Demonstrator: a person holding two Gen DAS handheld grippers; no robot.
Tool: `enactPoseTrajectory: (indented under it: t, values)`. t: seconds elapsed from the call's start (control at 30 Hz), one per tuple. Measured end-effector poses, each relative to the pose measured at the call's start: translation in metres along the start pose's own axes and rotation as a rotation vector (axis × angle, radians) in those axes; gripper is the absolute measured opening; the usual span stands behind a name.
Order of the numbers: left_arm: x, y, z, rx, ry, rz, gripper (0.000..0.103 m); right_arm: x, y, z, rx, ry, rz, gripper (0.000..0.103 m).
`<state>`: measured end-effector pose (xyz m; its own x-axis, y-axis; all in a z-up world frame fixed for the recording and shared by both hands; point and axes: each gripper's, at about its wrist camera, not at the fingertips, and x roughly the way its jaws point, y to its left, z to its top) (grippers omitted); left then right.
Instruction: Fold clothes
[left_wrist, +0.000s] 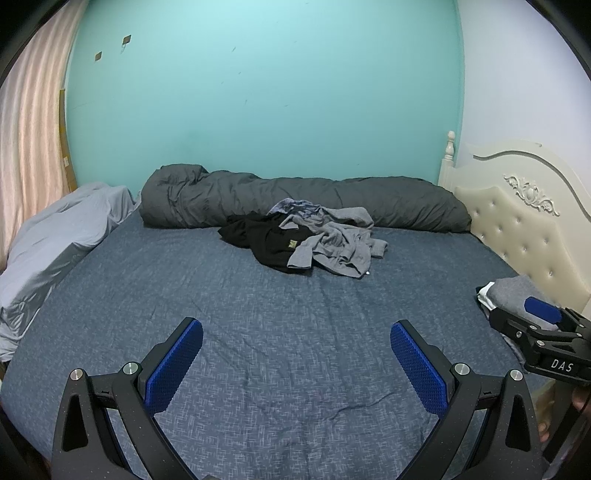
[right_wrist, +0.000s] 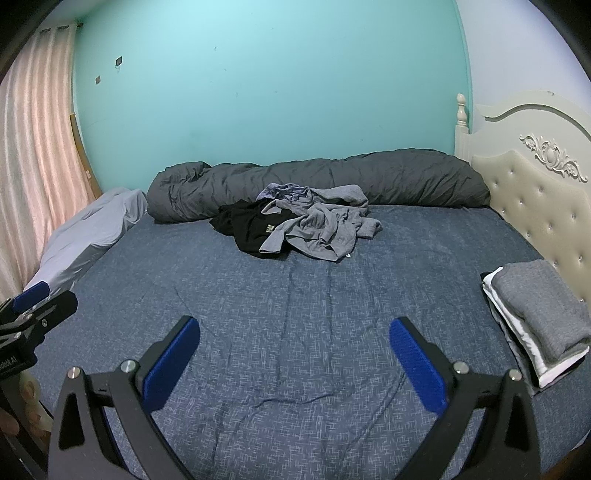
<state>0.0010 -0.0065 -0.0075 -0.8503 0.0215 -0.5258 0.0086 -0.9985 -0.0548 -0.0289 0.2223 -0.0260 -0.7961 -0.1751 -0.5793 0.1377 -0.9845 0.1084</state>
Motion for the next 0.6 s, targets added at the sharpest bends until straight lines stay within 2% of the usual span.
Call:
enactPoseTrajectory:
  t: [0.2, 0.37, 0.6]
  values:
    - [0.011, 0.004, 0.000, -0.005, -0.009, 0.021, 0.103, 0.013, -0.005, -0.004, 0.004, 0.022, -0.005, 0.103]
    - [0.037, 0.015, -0.003, -0.042, 0.005, 0.049, 0.103, 0.040, -0.015, -0.009, 0.021, 0.062, -0.005, 0.103]
    - [0.102, 0.028, -0.007, -0.050, 0.032, 0.069, 0.103, 0.114, -0.038, -0.006, 0.070, 0.138, 0.010, 0.103]
